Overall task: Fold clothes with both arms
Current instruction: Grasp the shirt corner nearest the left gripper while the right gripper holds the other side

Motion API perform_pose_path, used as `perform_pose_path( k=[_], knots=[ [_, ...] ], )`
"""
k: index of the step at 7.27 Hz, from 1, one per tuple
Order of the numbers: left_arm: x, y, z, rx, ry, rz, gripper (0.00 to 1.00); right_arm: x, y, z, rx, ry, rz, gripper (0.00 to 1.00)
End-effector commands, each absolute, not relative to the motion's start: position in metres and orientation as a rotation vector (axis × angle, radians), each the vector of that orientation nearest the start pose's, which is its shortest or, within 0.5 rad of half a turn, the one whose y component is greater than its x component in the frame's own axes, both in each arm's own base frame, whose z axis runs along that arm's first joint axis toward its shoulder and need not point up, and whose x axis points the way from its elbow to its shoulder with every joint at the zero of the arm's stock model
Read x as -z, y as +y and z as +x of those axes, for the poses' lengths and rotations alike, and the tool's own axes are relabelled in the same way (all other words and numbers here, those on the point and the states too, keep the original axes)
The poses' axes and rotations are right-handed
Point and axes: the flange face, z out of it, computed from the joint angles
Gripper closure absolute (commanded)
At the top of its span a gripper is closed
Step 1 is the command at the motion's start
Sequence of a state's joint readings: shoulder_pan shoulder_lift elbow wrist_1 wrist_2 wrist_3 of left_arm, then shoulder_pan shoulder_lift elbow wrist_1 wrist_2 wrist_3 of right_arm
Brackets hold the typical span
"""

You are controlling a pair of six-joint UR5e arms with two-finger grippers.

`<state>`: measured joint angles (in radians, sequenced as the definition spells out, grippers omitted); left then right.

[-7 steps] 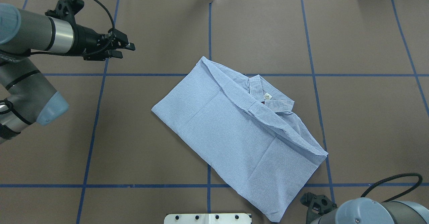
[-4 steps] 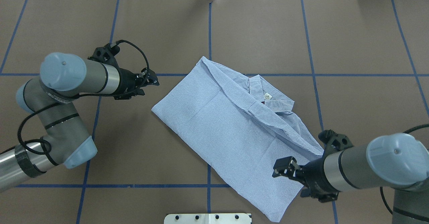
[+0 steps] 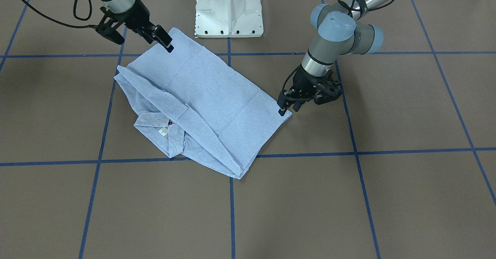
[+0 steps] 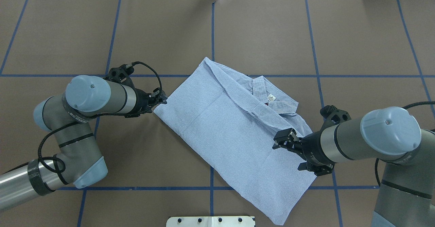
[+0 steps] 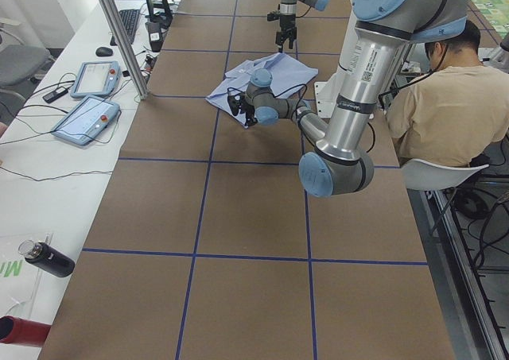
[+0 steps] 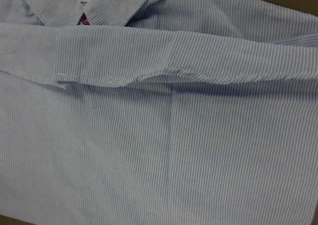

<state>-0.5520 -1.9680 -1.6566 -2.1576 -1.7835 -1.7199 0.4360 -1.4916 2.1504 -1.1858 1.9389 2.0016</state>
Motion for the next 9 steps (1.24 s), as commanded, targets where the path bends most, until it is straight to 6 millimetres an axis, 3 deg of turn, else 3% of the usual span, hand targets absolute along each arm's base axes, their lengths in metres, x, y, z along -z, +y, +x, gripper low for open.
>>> perform_pose_path(
  k=[1, 7, 8, 9],
  knots=[
    [-0.338, -0.432, 0.502, 0.511, 1.078, 0.016, 0.36, -0.312, -0.294, -0.390, -0.600, -1.037, -0.333, 0.00],
    [-0.347, -0.434, 0.507, 0.513, 1.060, 0.013, 0.51, -0.319, -0.294, -0.396, -0.601, -1.021, -0.334, 0.00],
    [-0.349, -0.434, 0.506, 0.516, 1.057, 0.013, 0.81, -0.319, -0.294, -0.396, -0.601, -1.021, -0.334, 0.00],
    [-0.348, -0.434, 0.506, 0.518, 1.057, 0.023, 1.00, -0.318, -0.293, -0.397, -0.599, -1.022, -0.335, 0.00]
  ],
)
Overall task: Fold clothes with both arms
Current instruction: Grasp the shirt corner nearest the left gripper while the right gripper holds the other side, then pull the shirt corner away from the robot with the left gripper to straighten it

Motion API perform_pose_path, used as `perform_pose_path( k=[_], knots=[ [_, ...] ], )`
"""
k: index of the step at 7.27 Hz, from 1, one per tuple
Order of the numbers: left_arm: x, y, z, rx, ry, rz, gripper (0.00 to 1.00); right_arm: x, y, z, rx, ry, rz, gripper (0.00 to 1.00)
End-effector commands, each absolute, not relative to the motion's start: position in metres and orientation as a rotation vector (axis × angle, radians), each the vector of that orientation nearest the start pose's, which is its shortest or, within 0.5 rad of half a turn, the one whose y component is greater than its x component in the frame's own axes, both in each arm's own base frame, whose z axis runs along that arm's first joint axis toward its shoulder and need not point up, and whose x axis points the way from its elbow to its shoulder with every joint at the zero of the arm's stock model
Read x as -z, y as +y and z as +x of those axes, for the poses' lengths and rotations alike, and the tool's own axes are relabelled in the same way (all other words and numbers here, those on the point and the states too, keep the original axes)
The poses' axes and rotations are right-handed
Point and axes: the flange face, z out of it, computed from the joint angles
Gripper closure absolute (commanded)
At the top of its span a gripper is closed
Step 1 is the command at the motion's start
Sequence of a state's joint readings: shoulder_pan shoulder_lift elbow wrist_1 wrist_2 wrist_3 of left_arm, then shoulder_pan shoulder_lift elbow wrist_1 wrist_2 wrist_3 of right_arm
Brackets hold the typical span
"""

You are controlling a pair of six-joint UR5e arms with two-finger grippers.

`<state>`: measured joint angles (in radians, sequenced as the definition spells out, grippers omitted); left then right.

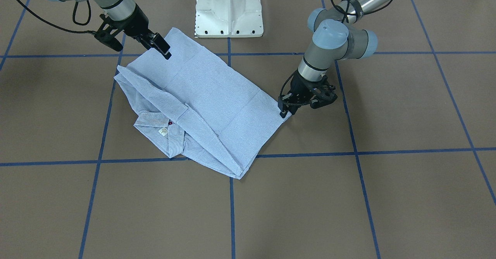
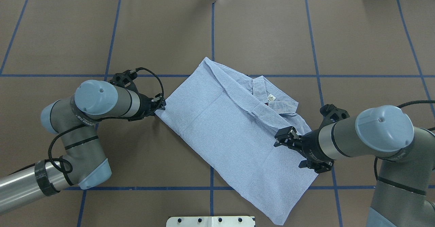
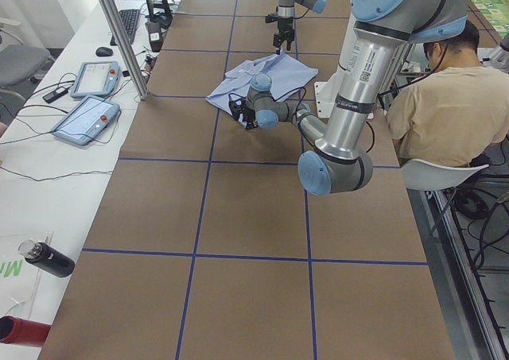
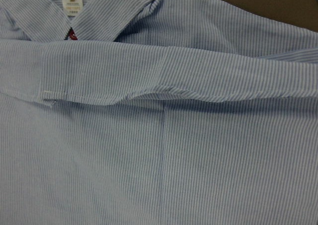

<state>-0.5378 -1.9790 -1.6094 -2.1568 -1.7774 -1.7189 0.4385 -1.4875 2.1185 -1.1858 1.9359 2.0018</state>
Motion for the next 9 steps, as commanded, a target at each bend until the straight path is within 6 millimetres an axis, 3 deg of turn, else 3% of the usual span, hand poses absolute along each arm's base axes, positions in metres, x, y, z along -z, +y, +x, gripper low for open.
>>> perform_pose_path(
  k=[1, 4, 5, 6, 9],
  knots=[
    [-0.346, -0.434, 0.506, 0.520, 1.060, 0.024, 1.00, -0.320, -0.294, -0.397, -0.603, -1.019, -0.333, 0.00],
    [-0.345, -0.437, 0.503, 0.507, 1.062, 0.038, 1.00, -0.321, -0.295, -0.398, -0.604, -1.016, -0.333, 0.00],
    [-0.343, -0.457, 0.491, 0.484, 1.056, 0.088, 1.00, -0.321, -0.296, -0.397, -0.606, -1.017, -0.331, 0.00],
    [-0.332, -0.501, 0.474, 0.498, 1.059, 0.153, 1.00, -0.322, -0.297, -0.396, -0.611, -1.016, -0.328, 0.00],
    [-0.322, -0.623, 0.483, 0.609, 1.036, 0.211, 1.00, -0.322, -0.310, -0.386, -0.638, -1.021, -0.316, 0.00]
  ],
)
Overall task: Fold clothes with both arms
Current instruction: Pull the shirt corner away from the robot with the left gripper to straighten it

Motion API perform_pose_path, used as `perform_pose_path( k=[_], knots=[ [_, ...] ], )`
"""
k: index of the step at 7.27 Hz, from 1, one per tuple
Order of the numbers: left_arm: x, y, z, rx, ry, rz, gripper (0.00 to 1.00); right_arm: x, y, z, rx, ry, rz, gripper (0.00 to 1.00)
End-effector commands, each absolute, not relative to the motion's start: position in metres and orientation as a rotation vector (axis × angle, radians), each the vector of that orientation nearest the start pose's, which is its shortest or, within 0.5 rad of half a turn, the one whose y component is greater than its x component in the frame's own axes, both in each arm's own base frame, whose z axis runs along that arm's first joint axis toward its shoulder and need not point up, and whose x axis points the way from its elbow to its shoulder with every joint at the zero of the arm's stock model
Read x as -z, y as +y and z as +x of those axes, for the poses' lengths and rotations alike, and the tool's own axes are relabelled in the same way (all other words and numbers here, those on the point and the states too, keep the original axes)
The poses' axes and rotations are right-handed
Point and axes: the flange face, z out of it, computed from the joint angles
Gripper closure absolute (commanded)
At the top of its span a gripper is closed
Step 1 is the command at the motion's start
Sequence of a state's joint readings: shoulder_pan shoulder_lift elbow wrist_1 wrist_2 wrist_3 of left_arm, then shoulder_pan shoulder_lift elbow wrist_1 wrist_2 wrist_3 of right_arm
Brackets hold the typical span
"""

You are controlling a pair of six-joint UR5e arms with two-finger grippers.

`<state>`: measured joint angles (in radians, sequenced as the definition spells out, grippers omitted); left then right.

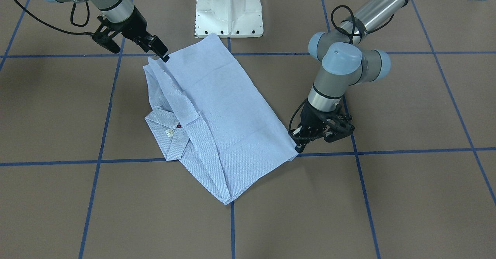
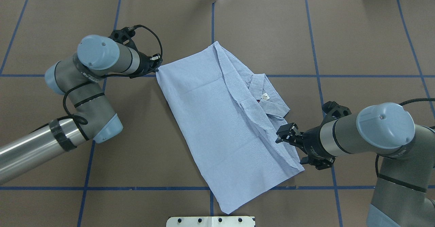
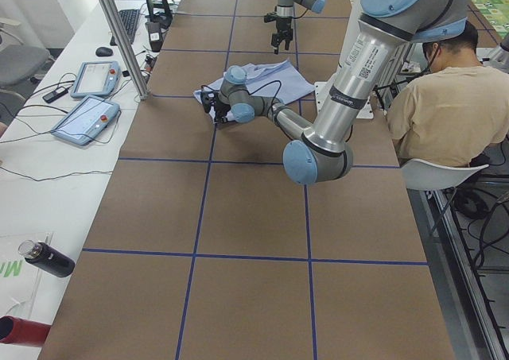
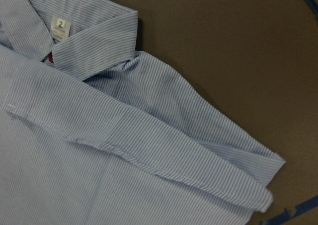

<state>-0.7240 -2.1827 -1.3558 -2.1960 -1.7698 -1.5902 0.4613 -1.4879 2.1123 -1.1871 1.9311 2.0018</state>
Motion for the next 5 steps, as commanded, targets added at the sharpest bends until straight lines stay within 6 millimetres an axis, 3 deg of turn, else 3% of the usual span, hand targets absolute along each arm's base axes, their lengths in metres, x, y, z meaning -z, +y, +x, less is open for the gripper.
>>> perform_pose_path(
  k=[1, 2, 5],
  knots=[
    [-0.322, -0.653, 0.503, 0.624, 1.065, 0.264, 1.00, -0.322, -0.313, -0.384, -0.647, -1.023, -0.309, 0.00],
    [-0.296, -0.679, 0.519, 0.635, 1.060, 0.298, 1.00, -0.322, -0.315, -0.383, -0.653, -1.024, -0.302, 0.00],
    [-0.269, -0.706, 0.535, 0.612, 1.034, 0.345, 1.00, -0.319, -0.323, -0.389, -0.664, -1.032, -0.284, 0.00]
  ],
)
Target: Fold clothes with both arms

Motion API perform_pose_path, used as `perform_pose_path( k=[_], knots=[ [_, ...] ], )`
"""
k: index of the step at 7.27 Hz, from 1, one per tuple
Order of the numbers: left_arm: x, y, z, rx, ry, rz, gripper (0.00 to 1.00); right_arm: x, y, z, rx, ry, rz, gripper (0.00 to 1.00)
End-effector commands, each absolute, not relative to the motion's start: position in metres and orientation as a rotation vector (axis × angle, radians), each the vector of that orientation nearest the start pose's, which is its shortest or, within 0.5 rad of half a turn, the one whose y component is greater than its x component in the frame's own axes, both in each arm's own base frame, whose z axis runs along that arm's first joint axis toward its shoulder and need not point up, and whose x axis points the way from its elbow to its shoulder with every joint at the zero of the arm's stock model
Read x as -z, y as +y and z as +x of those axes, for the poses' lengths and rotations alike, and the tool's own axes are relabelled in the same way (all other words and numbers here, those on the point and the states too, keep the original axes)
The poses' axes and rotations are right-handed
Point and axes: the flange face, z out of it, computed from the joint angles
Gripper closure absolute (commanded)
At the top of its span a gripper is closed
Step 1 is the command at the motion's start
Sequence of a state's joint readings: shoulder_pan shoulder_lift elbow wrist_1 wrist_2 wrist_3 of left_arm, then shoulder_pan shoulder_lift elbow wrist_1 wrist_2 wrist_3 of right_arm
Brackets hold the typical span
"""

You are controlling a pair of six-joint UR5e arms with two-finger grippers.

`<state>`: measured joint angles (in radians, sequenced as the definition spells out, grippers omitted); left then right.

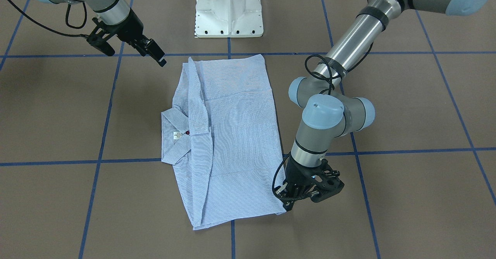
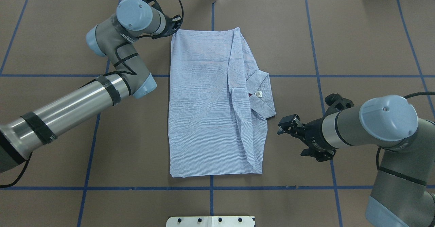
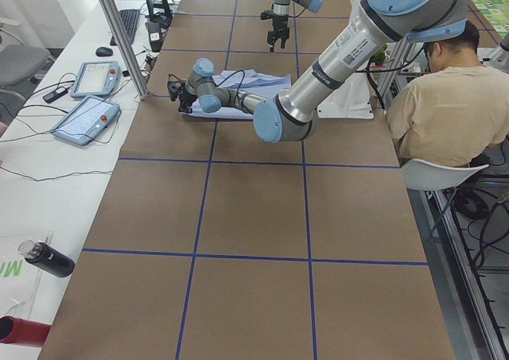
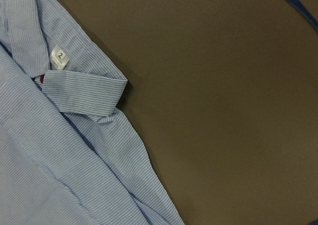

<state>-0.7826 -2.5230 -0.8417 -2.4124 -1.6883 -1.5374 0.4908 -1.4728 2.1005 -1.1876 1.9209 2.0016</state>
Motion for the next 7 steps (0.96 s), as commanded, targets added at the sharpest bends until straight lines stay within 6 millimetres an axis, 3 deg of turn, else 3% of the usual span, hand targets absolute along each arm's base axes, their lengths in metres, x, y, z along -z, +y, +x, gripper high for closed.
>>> perform_pose_path(
  k=[1, 2, 3, 4, 5, 7],
  knots=[
    [-0.273, -0.708, 0.535, 0.590, 1.024, 0.359, 1.00, -0.316, -0.325, -0.393, -0.664, -1.038, -0.278, 0.00],
    [-0.274, -0.711, 0.532, 0.560, 1.019, 0.382, 0.89, -0.309, -0.328, -0.398, -0.662, -1.050, -0.274, 0.00],
    [-0.273, -0.725, 0.511, 0.523, 1.010, 0.408, 0.42, -0.295, -0.339, -0.412, -0.678, -1.077, -0.231, 0.00],
    [-0.265, -0.739, 0.483, 0.522, 1.030, 0.405, 0.37, -0.278, -0.351, -0.427, -0.707, -1.107, -0.166, 0.00],
    [-0.273, -0.734, 0.448, 0.507, 1.073, 0.387, 0.37, -0.269, -0.349, -0.447, -0.706, -1.093, -0.154, 0.00],
    [-0.300, -0.717, 0.386, 0.435, 1.121, 0.358, 0.37, -0.222, -0.343, -0.490, -0.692, -0.985, -0.114, 0.00]
  ],
)
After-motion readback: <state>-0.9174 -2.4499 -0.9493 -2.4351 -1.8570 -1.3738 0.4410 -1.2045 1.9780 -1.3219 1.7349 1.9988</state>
